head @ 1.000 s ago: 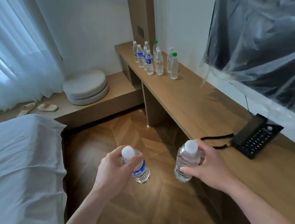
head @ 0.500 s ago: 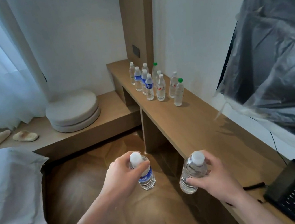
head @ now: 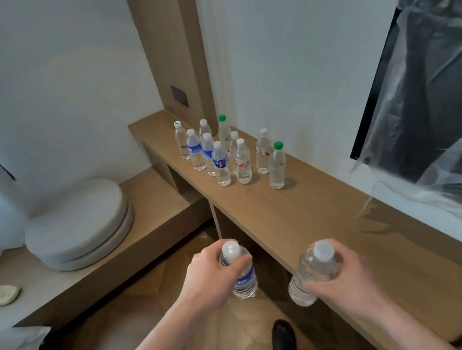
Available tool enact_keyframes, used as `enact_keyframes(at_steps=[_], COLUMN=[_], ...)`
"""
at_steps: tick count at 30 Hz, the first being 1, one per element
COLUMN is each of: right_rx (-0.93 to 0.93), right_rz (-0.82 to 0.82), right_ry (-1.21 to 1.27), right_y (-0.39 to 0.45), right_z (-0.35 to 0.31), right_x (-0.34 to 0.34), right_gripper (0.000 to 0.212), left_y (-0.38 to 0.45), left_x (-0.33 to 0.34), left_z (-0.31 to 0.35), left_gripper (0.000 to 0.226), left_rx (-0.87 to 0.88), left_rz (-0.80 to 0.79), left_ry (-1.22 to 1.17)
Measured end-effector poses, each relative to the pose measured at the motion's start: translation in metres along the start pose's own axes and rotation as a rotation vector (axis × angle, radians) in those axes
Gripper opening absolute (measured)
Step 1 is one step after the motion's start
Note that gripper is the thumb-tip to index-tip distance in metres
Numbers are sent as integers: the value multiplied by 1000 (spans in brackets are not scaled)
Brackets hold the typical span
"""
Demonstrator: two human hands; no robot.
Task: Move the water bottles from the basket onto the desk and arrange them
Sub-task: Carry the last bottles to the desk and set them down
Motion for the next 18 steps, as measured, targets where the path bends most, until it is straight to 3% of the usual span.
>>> enact_keyframes(at_steps=[10, 18], right_rx=[112, 175], right_rz=[49, 68], right_ry=[-22, -85], right_y=[188, 294], right_z=[37, 62], right_x=[-4, -1], right_gripper=[53, 53], left_y=[205, 320], left_x=[18, 45], left_z=[12, 19], left_gripper=[48, 56], left_rx=[-42, -115], left_rz=[-123, -202], left_ry=[91, 249])
Point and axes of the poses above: each hand's wrist, its own y-axis towards the middle knuckle, its own x-axis out of the palm, z = x × y, the point moved 7 cm from there along y, towards the middle knuckle, and after that the axes turned 14 degrees about y, right-handed, at the moved point
